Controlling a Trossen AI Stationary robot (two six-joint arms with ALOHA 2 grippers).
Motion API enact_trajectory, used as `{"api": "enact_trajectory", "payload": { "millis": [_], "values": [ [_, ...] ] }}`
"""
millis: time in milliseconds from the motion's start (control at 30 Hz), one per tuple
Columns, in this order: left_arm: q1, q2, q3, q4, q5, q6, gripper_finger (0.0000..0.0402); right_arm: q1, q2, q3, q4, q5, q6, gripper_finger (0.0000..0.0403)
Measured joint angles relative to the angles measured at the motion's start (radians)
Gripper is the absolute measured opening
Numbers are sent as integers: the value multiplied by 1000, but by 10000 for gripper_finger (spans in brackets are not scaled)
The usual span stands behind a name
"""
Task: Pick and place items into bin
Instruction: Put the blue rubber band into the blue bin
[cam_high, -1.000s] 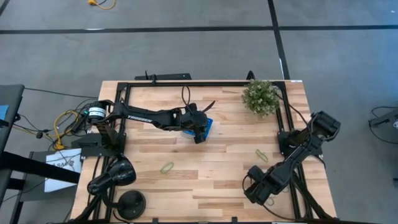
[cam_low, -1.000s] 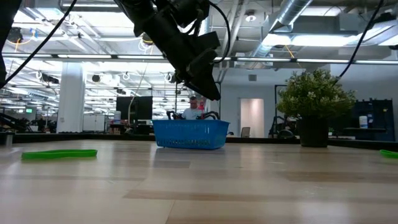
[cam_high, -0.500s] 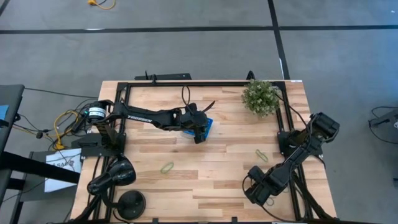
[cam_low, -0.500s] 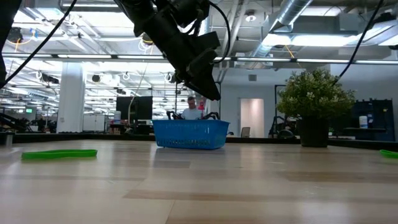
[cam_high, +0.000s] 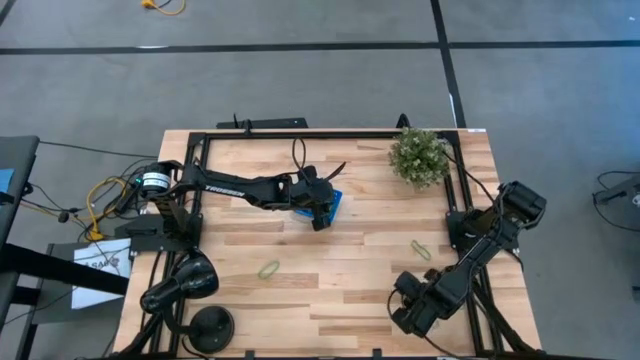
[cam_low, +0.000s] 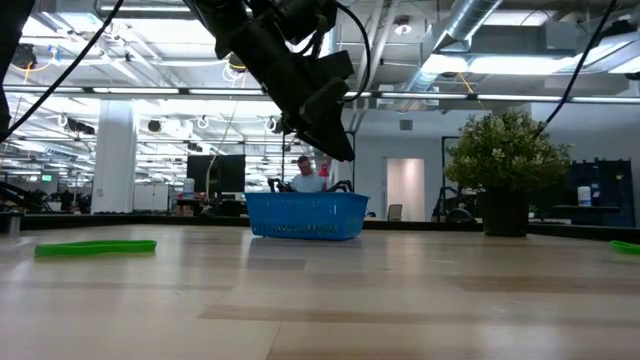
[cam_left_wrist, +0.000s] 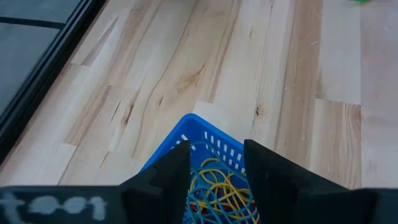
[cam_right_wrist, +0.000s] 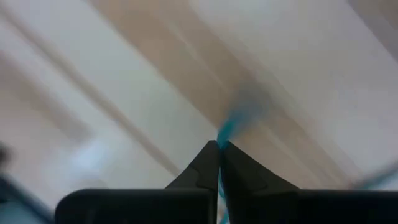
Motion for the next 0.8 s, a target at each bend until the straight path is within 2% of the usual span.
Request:
{"api": "enact_trajectory", "payload": {
  "millis": [100, 200, 333, 500, 667, 733, 800],
  "values": [
    [0, 0, 0, 4, 0, 0, 139, -15, 0, 54, -3, 108, -77, 2],
    [0, 0, 0, 5, -1, 0, 139, -26, 0, 124, -15, 267, -165, 3],
    [0, -12, 0, 2, 0, 0, 139, -42, -1, 232, -117, 465, -292, 2],
    [0, -107, 0, 8, -1, 0, 139, -76, -3, 341, -294, 845, -372, 1],
    [-1, -267, 0, -9, -3, 40, 139, -133, -3, 365, -328, 1260, -421, 1],
    [-1, -333, 0, -15, -3, 54, 139, -171, -2, 365, -326, 1340, -422, 1],
    [-1, -394, 0, -26, -3, 60, 139, -220, 6, 366, -323, 1352, -423, 1]
  ]
}}
